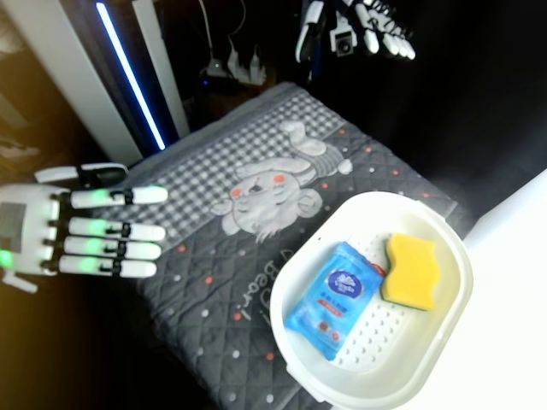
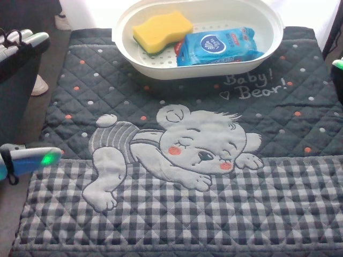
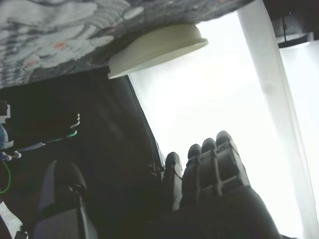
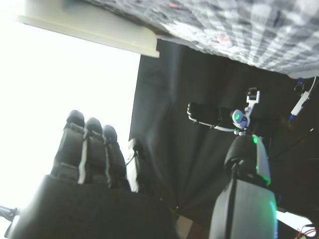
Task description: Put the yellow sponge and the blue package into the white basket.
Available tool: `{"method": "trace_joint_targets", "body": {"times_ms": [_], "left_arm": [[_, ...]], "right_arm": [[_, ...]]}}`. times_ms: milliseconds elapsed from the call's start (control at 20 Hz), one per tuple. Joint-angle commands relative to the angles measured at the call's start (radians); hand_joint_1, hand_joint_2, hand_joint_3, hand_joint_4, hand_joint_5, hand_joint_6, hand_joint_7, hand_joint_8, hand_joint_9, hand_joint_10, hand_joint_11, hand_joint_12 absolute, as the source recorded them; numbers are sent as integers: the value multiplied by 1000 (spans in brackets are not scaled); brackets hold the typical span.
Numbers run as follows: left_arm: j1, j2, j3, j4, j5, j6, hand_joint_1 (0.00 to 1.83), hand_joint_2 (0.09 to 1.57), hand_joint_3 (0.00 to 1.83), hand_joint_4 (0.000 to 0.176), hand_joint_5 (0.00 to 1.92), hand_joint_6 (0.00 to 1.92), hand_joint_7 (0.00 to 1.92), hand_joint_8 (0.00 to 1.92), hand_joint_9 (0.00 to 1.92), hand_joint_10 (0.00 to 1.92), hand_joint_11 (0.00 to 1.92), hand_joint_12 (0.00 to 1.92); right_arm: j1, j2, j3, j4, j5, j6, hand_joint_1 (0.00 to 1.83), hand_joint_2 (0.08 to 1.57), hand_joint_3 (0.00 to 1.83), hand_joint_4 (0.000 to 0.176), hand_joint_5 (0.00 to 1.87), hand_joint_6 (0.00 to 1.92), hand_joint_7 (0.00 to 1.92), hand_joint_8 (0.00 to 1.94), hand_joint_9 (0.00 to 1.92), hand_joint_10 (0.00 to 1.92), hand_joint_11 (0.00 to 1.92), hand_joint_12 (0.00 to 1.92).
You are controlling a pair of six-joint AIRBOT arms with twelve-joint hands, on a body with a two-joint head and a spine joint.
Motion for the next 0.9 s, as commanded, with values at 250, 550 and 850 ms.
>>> {"method": "trace_joint_targets", "body": {"times_ms": [250,550,850], "left_arm": [[103,-46,11,-85,-239,-150,198,1119,11,89,0,0,113,4,134,8,0,776],[27,-44,18,-14,-240,-129,66,1246,7,42,1,0,85,9,142,12,0,473],[-119,-27,29,90,-240,-29,109,1125,3,161,0,0,0,0,0,0,5,2]], "right_arm": [[-24,-23,-1,75,232,66,739,813,8,176,0,0,0,0,0,0,0,0],[-37,-12,-2,83,256,111,602,1091,16,176,7,2,0,0,0,0,0,0],[-36,11,-8,26,258,139,411,1106,0,112,29,3,54,4,84,12,19,12]]}}
